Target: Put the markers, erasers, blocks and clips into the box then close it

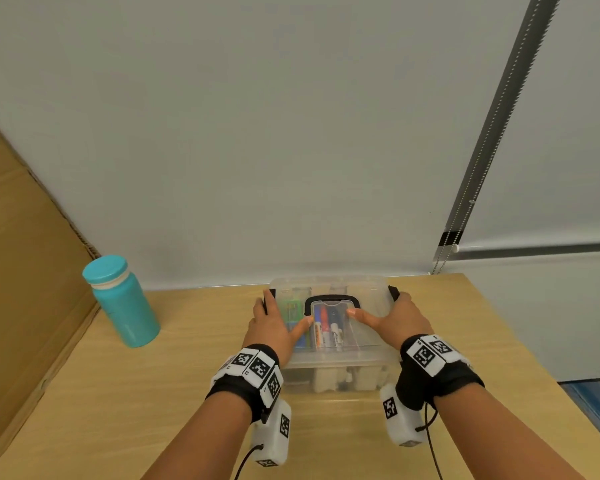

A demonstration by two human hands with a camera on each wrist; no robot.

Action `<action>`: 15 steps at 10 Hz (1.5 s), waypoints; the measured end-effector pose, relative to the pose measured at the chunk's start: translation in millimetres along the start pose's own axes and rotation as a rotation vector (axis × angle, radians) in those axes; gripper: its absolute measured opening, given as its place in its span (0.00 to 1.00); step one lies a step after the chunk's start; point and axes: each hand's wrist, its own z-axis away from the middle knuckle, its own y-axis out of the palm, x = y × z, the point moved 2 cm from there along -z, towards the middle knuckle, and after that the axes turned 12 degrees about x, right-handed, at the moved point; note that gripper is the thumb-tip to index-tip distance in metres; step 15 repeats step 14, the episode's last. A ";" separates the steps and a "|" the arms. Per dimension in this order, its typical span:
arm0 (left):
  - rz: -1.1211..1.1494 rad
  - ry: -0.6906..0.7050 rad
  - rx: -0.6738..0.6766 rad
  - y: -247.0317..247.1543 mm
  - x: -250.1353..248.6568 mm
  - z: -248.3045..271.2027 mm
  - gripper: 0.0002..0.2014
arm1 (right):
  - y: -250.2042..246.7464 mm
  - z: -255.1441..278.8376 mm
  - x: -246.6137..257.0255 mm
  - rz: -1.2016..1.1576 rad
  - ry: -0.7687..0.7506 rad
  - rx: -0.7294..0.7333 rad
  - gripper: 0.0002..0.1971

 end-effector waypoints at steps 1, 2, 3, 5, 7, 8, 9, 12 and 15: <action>0.010 0.013 -0.006 1.0 1.3 0.2 0.51 | 5.0 4.4 -6.5 -0.032 -0.048 -0.082 0.56; 0.037 0.038 -0.024 2.3 1.9 0.8 0.51 | 6.1 5.3 -9.3 -0.027 -0.086 -0.131 0.55; 0.059 0.053 -0.046 3.4 2.8 1.1 0.51 | 7.4 5.4 -9.4 0.011 -0.109 -0.172 0.54; 0.026 0.031 -0.055 4.7 3.7 -1.0 0.50 | 6.4 3.4 -5.1 0.246 -0.106 -0.166 0.52; -0.003 0.020 -0.033 1.6 0.7 2.0 0.48 | 7.4 2.2 -8.5 0.080 -0.146 -0.139 0.51; 0.002 0.015 -0.049 0.3 0.4 4.7 0.48 | 6.6 1.6 -11.1 -0.040 -0.172 -0.126 0.52; -0.023 -0.006 -0.052 0.0 -0.1 6.5 0.47 | 7.3 1.7 -12.2 -0.100 -0.184 -0.137 0.47; -0.085 -0.019 -0.041 -1.4 -2.2 0.8 0.44 | 6.8 24.8 -23.2 -0.165 -0.217 -0.097 0.28; 0.421 0.186 0.233 -7.3 47.6 22.0 0.47 | 31.9 74.5 -55.8 -0.233 -0.277 -0.044 0.41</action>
